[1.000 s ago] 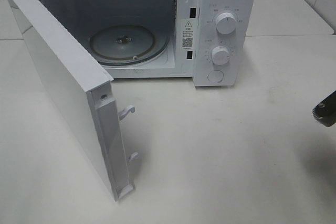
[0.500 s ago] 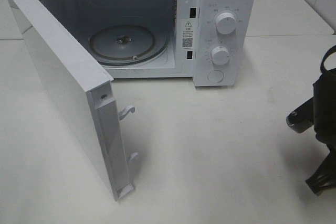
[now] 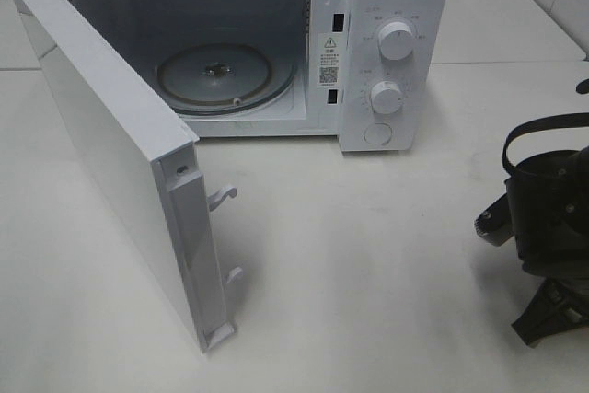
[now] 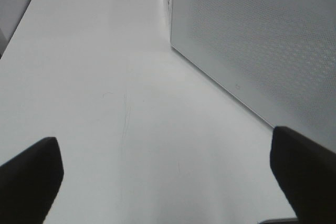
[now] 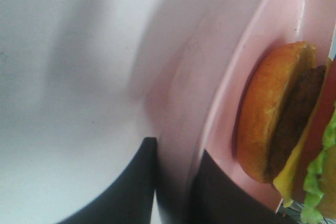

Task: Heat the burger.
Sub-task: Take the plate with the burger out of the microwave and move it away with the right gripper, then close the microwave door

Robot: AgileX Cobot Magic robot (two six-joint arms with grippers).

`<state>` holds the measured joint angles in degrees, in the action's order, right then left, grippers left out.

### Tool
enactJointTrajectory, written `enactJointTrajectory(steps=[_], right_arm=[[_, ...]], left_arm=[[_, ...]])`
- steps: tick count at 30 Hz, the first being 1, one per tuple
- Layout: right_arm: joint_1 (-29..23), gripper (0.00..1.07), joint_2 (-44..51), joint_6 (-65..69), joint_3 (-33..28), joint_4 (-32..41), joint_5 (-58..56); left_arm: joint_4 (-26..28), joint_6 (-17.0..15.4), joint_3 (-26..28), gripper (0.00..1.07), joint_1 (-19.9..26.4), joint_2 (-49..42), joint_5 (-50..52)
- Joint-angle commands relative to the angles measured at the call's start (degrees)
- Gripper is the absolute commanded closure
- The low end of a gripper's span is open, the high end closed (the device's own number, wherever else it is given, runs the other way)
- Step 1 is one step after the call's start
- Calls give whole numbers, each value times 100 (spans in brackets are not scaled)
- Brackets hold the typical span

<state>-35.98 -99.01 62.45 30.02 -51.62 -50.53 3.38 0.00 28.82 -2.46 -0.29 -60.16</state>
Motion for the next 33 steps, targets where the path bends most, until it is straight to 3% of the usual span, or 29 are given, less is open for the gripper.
enactJointTrajectory(steps=[1, 15, 20, 22, 27, 33], right_arm=[[29, 95, -115, 126, 17, -309, -229], [29, 89, -676, 544, 17, -493, -11], [29, 79, -739, 544, 17, -407, 115], [29, 67, -653, 516, 11, -235, 206], [29, 60, -407, 384, 11, -29, 195], [29, 60, 155, 29, 11, 178, 120]], left_arm=[[17, 0, -23, 7, 17, -109, 80], [17, 0, -23, 7, 17, -109, 80], [17, 0, -23, 7, 17, -109, 80], [17, 0, -23, 7, 17, -109, 80], [17, 0, -23, 7, 17, -109, 80], [17, 0, -23, 7, 17, -109, 80]])
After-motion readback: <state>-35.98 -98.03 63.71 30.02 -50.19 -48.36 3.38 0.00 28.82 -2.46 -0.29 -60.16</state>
